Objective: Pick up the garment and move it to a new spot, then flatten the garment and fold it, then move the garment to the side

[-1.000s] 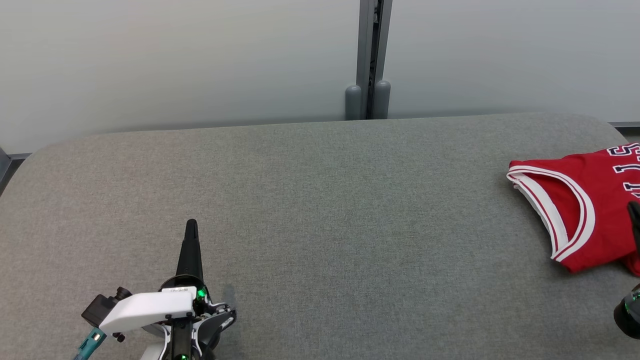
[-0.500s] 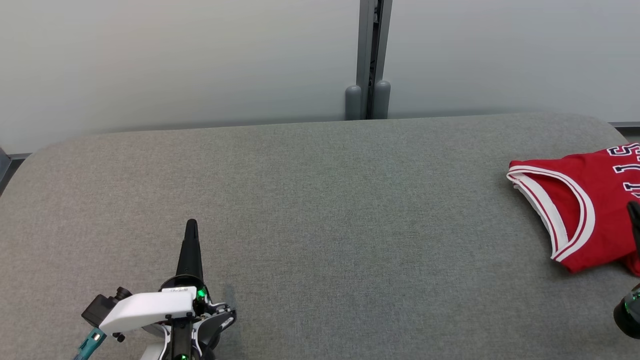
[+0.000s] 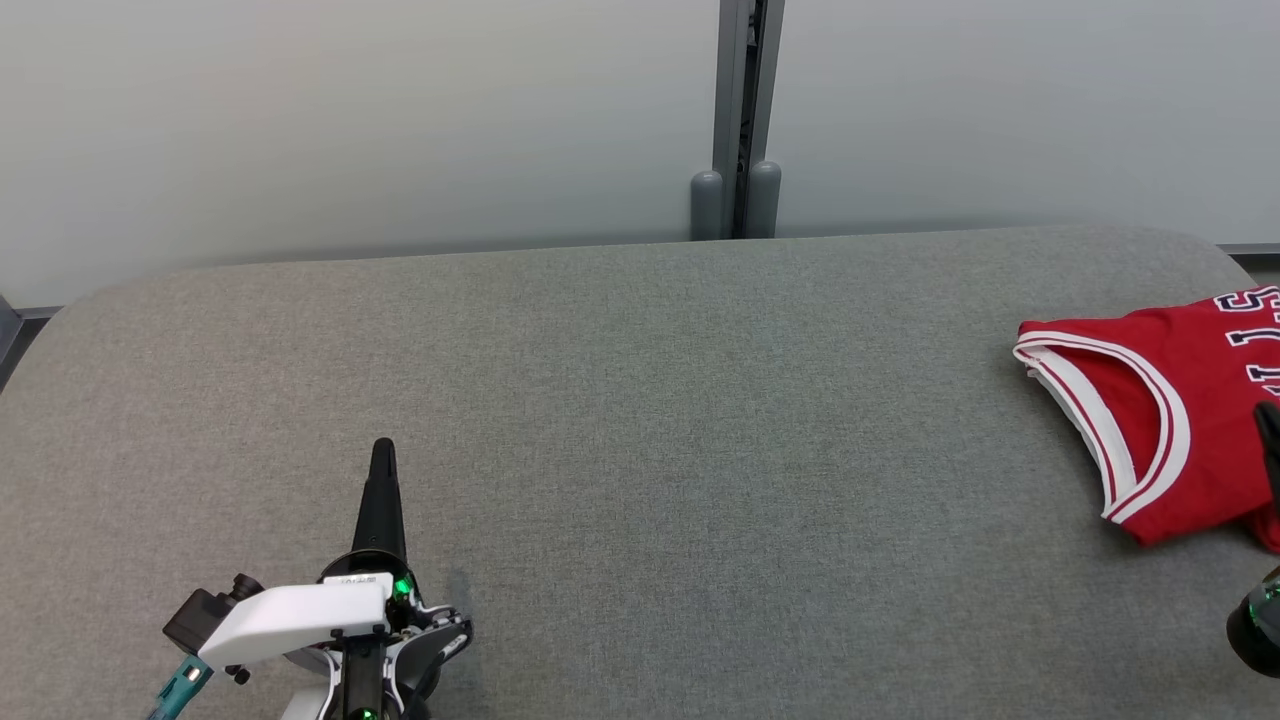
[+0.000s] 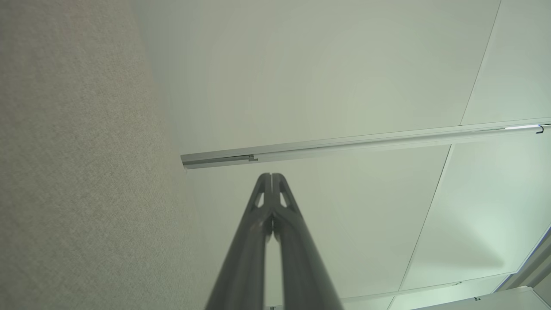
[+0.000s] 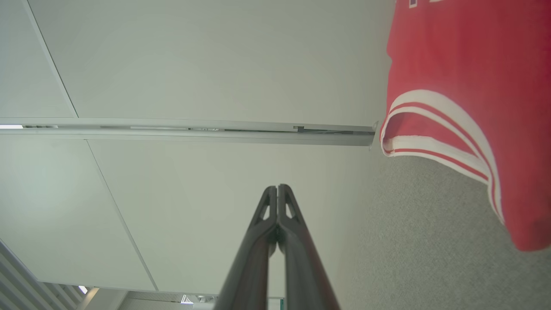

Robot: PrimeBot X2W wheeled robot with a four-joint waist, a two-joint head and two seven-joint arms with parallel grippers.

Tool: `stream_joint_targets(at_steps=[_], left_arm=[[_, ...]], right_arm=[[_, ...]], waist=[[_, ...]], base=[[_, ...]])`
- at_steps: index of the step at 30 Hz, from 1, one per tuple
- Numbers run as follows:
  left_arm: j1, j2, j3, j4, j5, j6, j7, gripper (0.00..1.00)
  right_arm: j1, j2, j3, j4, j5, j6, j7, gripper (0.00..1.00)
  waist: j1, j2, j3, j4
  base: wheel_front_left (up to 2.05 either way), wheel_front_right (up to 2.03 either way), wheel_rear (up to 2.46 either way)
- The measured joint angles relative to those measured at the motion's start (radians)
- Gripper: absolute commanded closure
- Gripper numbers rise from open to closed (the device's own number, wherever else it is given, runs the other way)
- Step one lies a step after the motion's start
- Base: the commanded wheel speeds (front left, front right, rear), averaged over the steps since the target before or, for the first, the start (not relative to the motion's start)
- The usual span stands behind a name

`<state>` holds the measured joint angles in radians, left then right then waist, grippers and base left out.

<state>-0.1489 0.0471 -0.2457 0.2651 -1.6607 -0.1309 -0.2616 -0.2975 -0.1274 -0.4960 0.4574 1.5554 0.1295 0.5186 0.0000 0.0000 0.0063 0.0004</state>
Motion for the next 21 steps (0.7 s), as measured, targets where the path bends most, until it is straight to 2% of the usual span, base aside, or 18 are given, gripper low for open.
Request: stream_joint_targets(at_steps=[21], left_arm=[[0.000,0.000,0.000,0.000,0.000,0.000,0.000,1.00]], right_arm=[[0.000,-0.001,0.002,0.000,0.000,0.000,-0.001,1.00]], waist=[[0.0000,0.0000,0.000,0.000]], base=[[0.00,0.00,0.00]])
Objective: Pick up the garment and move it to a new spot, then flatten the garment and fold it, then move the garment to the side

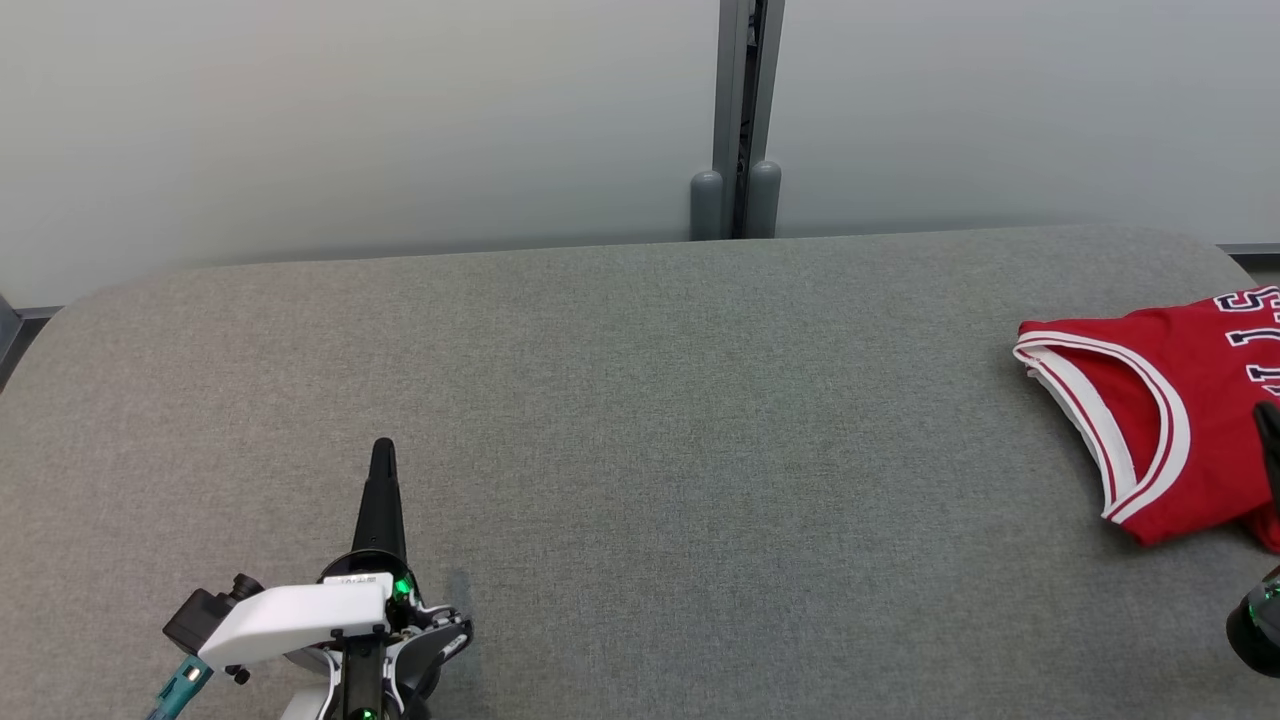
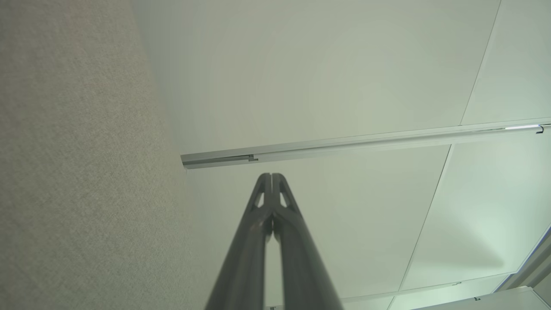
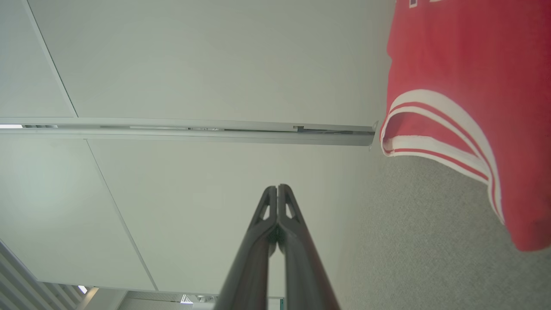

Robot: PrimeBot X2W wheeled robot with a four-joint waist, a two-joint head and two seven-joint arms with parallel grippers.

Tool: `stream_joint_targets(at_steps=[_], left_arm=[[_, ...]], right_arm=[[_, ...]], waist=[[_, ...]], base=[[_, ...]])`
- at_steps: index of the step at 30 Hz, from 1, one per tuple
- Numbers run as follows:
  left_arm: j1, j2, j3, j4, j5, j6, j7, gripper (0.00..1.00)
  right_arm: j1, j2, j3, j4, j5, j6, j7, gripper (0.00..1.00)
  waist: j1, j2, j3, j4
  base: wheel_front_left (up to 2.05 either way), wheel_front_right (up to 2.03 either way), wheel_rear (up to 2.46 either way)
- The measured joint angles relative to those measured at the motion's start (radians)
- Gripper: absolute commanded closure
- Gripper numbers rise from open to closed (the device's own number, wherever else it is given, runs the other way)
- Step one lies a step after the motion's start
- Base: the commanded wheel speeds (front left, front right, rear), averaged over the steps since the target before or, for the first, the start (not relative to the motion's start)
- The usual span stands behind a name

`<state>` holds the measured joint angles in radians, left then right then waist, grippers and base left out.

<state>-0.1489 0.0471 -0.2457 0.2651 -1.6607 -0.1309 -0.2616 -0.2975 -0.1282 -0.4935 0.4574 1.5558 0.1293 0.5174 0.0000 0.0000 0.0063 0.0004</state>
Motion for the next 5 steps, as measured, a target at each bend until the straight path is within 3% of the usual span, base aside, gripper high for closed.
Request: stream_joint_targets(at_steps=[5], left_arm=[[0.000,0.000,0.000,0.000,0.000,0.000,0.000,1.00]], right_arm=[[0.000,0.000,0.000,0.000,0.000,0.000,0.000,1.00]], waist=[[0.0000,0.0000,0.000,0.000]], base=[[0.00,0.00,0.00]])
